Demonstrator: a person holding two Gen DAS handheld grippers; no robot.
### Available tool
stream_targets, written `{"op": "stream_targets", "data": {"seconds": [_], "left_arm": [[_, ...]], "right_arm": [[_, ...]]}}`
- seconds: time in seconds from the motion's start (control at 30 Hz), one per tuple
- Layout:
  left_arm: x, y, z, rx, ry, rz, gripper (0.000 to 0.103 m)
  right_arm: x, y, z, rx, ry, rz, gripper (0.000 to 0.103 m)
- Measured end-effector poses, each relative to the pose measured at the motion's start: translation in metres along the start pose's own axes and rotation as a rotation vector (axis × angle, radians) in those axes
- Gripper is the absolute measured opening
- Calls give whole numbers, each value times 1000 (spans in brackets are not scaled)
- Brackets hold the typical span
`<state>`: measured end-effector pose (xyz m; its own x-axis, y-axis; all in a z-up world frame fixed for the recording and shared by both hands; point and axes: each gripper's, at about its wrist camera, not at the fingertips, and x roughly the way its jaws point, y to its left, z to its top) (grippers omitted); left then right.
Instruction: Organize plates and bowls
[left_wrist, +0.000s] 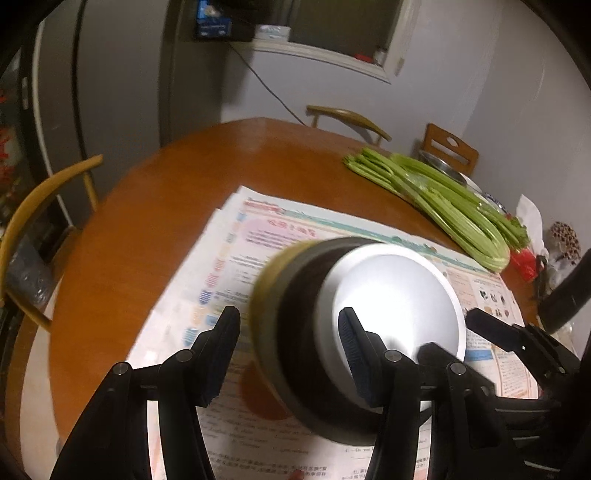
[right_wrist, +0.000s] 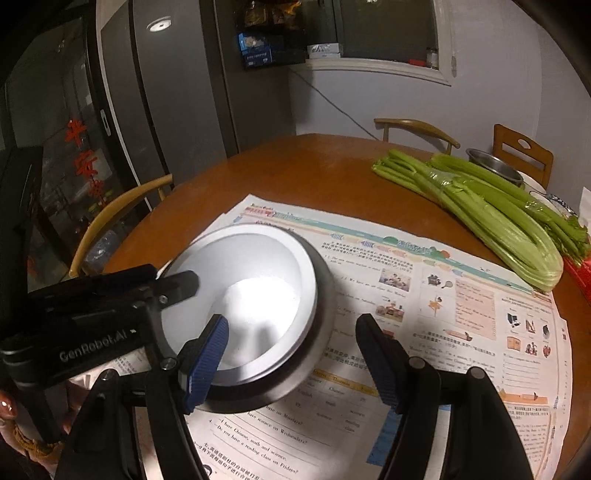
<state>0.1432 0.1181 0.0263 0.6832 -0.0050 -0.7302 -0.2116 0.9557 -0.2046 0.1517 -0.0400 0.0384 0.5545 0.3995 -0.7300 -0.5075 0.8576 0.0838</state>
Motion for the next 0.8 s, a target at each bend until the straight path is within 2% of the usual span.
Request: {"op": "stream_targets", "data": {"seconds": [0.2,0.43,0.63,0.8], "left_arm": [[-33,0,-10,7,-61,27,57],[-72,-5,-44,11,-96,58,60],[-96,-14,-79,25,-128,103,60],[-101,-26,-97,27,-115,85,60]], "right_arm": [[-30,3,-4,5,-64,12,72],[-65,10,-29,-15,-122,20,72],[-82,9,-59,14,-107,12,72],[-92,9,-82,45,-99,-8,72]]}}
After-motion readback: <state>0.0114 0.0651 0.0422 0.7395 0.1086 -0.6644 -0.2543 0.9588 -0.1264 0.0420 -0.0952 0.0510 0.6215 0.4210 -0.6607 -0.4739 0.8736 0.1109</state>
